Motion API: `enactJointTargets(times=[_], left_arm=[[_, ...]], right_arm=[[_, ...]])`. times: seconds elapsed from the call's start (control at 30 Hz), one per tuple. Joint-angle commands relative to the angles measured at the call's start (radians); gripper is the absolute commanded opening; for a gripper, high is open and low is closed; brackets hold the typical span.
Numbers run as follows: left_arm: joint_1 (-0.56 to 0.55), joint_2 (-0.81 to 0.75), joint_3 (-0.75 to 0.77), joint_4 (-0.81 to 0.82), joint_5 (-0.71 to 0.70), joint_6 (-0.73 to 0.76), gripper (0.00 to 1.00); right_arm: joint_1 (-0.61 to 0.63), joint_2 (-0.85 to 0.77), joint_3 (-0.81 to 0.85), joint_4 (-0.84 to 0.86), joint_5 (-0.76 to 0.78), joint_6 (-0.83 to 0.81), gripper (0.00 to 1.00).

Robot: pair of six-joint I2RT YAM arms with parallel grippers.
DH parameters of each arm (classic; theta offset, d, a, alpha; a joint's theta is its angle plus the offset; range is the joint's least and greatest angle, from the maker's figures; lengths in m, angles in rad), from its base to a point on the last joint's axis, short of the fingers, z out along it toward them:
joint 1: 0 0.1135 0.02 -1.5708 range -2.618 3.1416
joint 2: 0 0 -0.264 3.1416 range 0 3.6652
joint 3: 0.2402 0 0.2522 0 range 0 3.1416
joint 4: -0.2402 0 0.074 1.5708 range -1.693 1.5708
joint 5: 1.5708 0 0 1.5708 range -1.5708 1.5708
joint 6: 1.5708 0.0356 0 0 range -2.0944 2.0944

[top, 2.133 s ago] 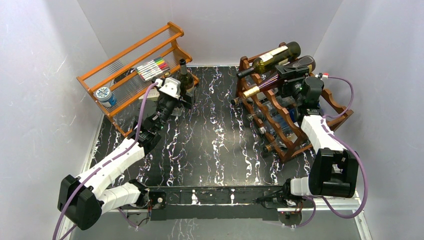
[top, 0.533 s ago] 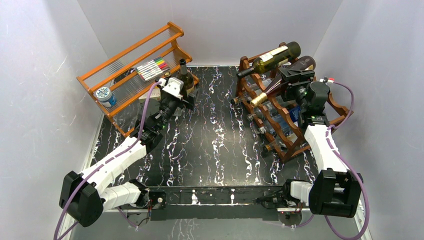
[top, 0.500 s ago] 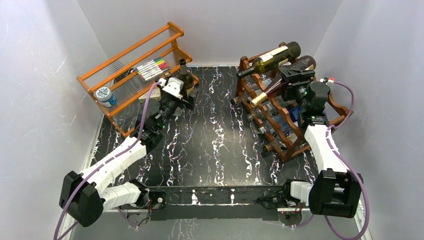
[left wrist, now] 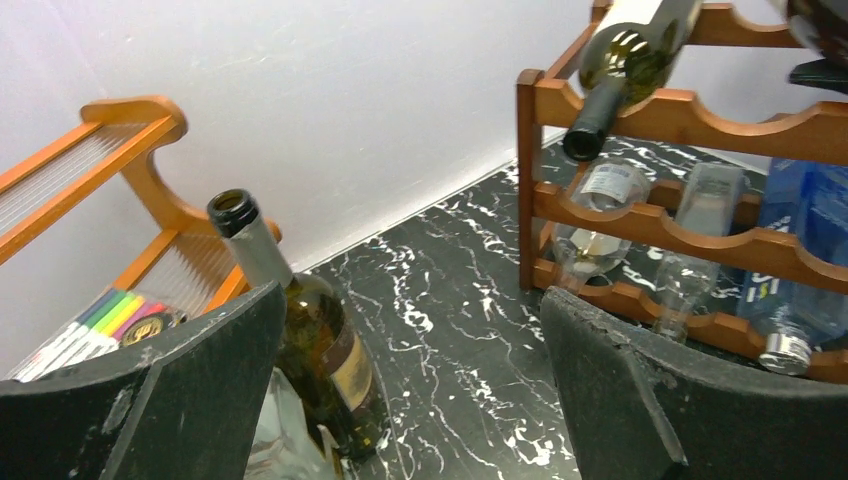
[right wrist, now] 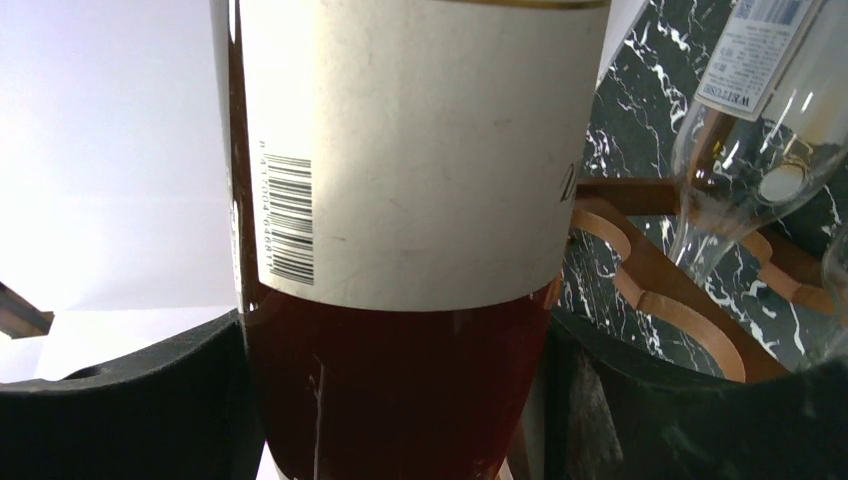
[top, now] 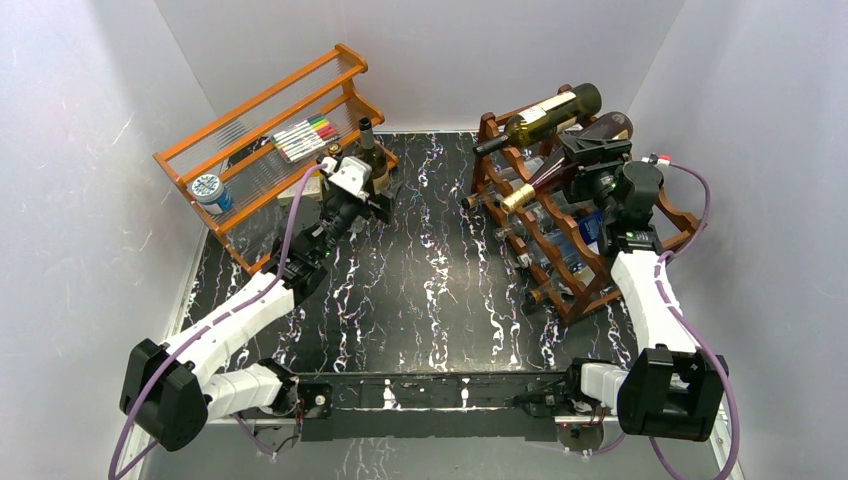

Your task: Take the wine bottle off the wine rack

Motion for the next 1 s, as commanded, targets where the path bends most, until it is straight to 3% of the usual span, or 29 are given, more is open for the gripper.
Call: enactJointTargets(times=[0.0, 0.1, 0.2, 0.53, 0.73, 0.97], left_arm=[[-0.008, -0.005, -0.008, 0.101, 0.2, 0.007, 0.98], [-0.028, -0.008, -0.042, 0.179, 0.409, 0.042, 0.98], [-0.078, 0.015, -0.046, 0.217, 0.474, 0.06, 0.98], [-0.251, 0.229, 0.072, 0.431, 0.432, 0.191, 0.98], [-0.294, 0.401, 0.249, 0.561, 0.433, 0.229, 0.98], [-0.321, 0.527, 0.426, 0.587, 0.469, 0.221, 0.89]], right_arm=[[-0.007, -0.098, 0.214, 0.239, -0.036, 0.031, 0.22], [-0.007, -0.095, 0.222, 0.223, -0.059, 0.078, 0.22], [-0.007, -0.088, 0.249, 0.19, -0.082, 0.107, 0.22], [-0.008, -0.063, 0.349, 0.081, -0.203, 0.22, 0.21], [-0.006, -0.054, 0.387, 0.034, -0.259, 0.268, 0.21], [0.033, -0.04, 0.388, 0.027, -0.293, 0.317, 0.21]])
